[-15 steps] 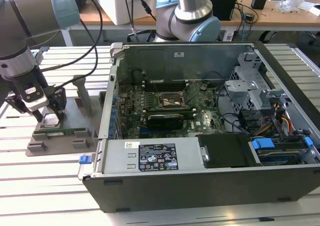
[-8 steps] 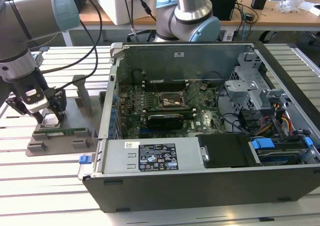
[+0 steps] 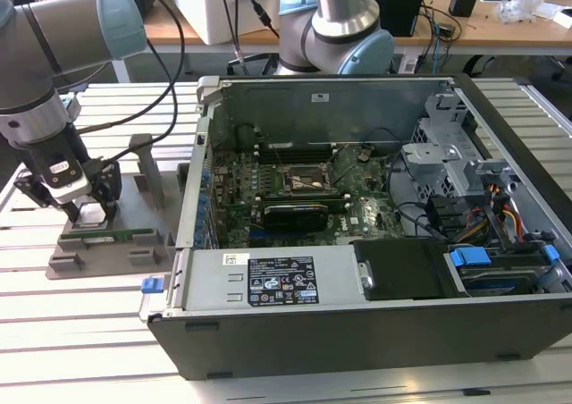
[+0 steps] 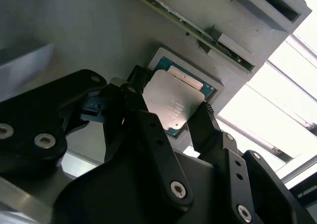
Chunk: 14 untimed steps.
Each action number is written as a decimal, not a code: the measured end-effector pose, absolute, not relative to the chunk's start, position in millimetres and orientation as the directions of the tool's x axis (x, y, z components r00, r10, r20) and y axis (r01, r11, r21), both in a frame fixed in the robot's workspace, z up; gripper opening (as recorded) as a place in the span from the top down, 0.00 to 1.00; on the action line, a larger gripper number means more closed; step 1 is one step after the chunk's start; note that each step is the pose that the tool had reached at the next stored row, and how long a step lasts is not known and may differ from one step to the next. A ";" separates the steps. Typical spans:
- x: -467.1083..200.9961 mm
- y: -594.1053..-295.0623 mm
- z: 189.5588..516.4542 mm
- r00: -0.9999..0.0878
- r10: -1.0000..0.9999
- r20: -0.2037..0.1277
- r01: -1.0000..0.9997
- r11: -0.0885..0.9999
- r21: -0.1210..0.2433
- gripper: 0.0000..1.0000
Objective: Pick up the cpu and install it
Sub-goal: 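Pick up the cpu and move it towards the insertion slot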
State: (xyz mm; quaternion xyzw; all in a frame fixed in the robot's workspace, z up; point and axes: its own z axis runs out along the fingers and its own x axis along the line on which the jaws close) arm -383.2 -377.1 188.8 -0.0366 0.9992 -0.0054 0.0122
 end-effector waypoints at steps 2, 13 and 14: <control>-383.9 -377.2 188.7 -0.997 -0.073 -0.024 -0.073 0.997 -0.012 0.38; -384.1 -377.1 188.8 -0.997 -0.073 -0.024 -0.073 0.997 -0.012 0.46; -384.1 -377.1 188.8 -0.997 -0.073 -0.024 -0.073 0.997 -0.012 0.46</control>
